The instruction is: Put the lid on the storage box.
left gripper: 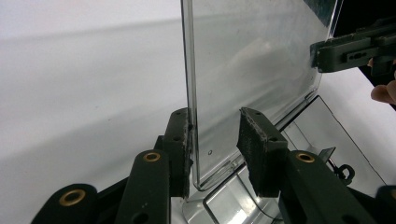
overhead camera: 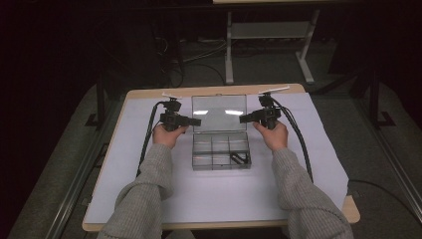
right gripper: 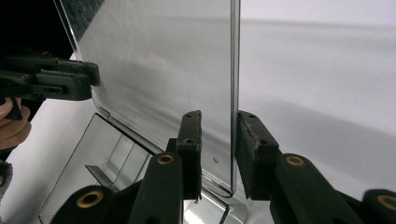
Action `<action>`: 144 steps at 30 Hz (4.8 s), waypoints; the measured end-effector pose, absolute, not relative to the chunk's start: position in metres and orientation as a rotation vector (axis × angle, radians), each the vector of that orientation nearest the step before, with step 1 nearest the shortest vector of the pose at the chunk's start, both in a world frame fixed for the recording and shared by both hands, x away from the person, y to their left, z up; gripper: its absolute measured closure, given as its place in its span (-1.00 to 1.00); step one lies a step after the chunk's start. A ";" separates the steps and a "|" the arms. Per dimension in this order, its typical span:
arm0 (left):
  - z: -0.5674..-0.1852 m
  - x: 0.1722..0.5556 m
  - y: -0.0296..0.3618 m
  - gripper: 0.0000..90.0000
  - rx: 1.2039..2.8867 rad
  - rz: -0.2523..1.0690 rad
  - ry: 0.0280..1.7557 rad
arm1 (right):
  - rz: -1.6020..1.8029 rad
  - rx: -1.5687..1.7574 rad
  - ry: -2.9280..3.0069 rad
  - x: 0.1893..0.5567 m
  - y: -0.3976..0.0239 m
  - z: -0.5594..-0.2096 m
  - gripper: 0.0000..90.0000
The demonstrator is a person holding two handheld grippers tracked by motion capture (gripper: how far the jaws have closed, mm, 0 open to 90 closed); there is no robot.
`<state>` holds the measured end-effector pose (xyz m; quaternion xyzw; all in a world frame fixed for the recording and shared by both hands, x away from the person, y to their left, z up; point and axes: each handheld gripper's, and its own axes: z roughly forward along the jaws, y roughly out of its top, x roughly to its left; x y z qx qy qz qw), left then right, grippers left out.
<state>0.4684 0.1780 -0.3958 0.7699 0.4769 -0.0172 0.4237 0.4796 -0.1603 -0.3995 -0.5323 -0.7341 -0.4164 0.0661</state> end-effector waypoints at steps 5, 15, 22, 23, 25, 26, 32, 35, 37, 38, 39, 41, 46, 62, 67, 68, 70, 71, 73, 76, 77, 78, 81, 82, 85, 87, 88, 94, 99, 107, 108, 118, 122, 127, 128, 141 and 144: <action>-0.394 0.467 0.178 0.43 1.932 -0.040 1.183 | -1.255 -1.596 -2.226 0.478 -0.160 -0.397 0.57; -0.390 0.464 0.179 0.42 1.933 -0.029 1.160 | -1.258 -1.571 -2.273 0.474 -0.159 -0.394 0.51; -0.385 0.461 0.179 0.42 1.946 -0.012 1.138 | -1.260 -1.556 -2.288 0.471 -0.159 -0.391 0.49; -0.385 0.461 0.179 0.42 1.945 -0.011 1.139 | -1.259 -1.555 -2.292 0.470 -0.159 -0.390 0.48; -0.383 0.460 0.179 0.41 1.955 -0.003 1.130 | -1.264 -1.552 -2.301 0.469 -0.158 -0.389 0.47; -0.383 0.459 0.179 0.42 1.957 -0.003 1.126 | -1.266 -1.548 -2.304 0.469 -0.159 -0.389 0.47; -0.382 0.456 0.180 0.41 1.952 0.001 1.113 | -1.283 -1.535 -2.311 0.465 -0.160 -0.389 0.45; -0.380 0.455 0.181 0.41 1.956 0.004 1.105 | -1.286 -1.525 -2.317 0.463 -0.160 -0.388 0.43; -0.380 0.454 0.181 0.41 1.949 0.004 1.103 | -1.288 -1.523 -2.327 0.461 -0.160 -0.387 0.42; -0.379 0.453 0.181 0.41 1.956 0.009 1.098 | -1.291 -1.523 -2.342 0.461 -0.160 -0.386 0.42; -0.378 0.452 0.181 0.41 1.956 0.007 1.098 | -1.292 -1.521 -2.349 0.459 -0.160 -0.386 0.43; -0.377 0.451 0.181 0.41 1.953 0.011 1.093 | -1.300 -1.517 -2.353 0.457 -0.161 -0.385 0.43; -0.375 0.449 0.182 0.41 1.963 0.019 1.080 | -1.300 -1.519 -2.353 0.454 -0.163 -0.382 0.44; -0.371 0.441 0.184 0.40 1.976 0.034 1.049 | -1.265 -1.499 -2.421 0.445 -0.160 -0.377 0.44; -0.370 0.439 0.184 0.40 1.976 0.027 1.049 | -1.246 -1.502 -2.440 0.443 -0.160 -0.377 0.41; -0.370 0.439 0.184 0.40 1.982 0.026 1.044 | -1.246 -1.506 -2.443 0.443 -0.160 -0.377 0.40; -0.369 0.438 0.183 0.39 1.984 0.035 1.046 | -1.251 -1.508 -2.442 0.441 -0.160 -0.376 0.40; -0.369 0.438 0.183 0.39 1.985 0.036 1.042 | -1.257 -1.510 -2.447 0.440 -0.161 -0.376 0.38; -0.369 0.437 0.183 0.38 1.990 0.033 1.040 | -1.252 -1.516 -2.445 0.438 -0.163 -0.377 0.36; -0.368 0.437 0.183 0.37 1.997 0.038 1.039 | -1.230 -1.534 -2.444 0.435 -0.167 -0.378 0.32; -0.368 0.436 0.182 0.37 1.994 0.039 1.040 | -1.229 -1.532 -2.447 0.434 -0.169 -0.377 0.32; -0.368 0.436 0.182 0.36 1.994 0.041 1.038 | -1.230 -1.528 -2.454 0.432 -0.170 -0.377 0.30; -0.367 0.434 0.182 0.35 1.992 0.044 1.036 | -1.211 -1.522 -2.473 0.427 -0.170 -0.374 0.28; -0.366 0.434 0.182 0.35 1.997 0.045 1.033 | -1.200 -1.517 -2.488 0.426 -0.170 -0.373 0.29; -0.366 0.433 0.183 0.35 2.001 0.043 1.030 | -1.191 -1.507 -2.504 0.422 -0.171 -0.372 0.36; -0.366 0.432 0.183 0.35 1.997 0.041 1.030 | -1.177 -1.518 -2.518 0.419 -0.171 -0.370 0.43; -0.365 0.432 0.183 0.34 2.001 0.041 1.026 | -1.175 -1.521 -2.528 0.417 -0.171 -0.370 0.47; -0.365 0.429 0.182 0.31 2.012 0.050 1.024 | -1.133 -1.518 -2.547 0.410 -0.173 -0.373 0.68; -0.364 0.425 0.181 0.28 2.019 0.049 1.020 | -1.139 -1.505 -2.565 0.403 -0.170 -0.368 0.83; -0.363 0.419 0.178 0.26 2.054 0.075 1.000 | -1.148 -1.487 -2.596 0.389 -0.163 -0.364 0.99; -0.363 0.418 0.177 0.25 2.052 0.074 1.007 | -1.141 -1.495 -2.601 0.387 -0.161 -0.365 1.00; -0.367 0.411 0.176 0.17 2.066 0.086 1.019 | -1.154 -1.449 -2.619 0.375 -0.149 -0.361 1.00; -0.368 0.409 0.176 0.16 2.075 0.088 1.018 | -1.164 -1.426 -2.628 0.371 -0.144 -0.357 1.00; -0.368 0.406 0.177 0.19 2.090 0.094 1.010 | -1.167 -1.412 -2.647 0.369 -0.139 -0.353 1.00; -0.368 0.405 0.177 0.19 2.092 0.097 1.011 | -1.174 -1.410 -2.644 0.369 -0.139 -0.353 1.00; -0.371 0.399 0.177 0.17 2.119 0.108 1.001 | -1.189 -1.382 -2.664 0.364 -0.130 -0.343 1.00; -0.371 0.398 0.177 0.16 2.126 0.107 1.001 | -1.188 -1.385 -2.664 0.363 -0.129 -0.343 1.00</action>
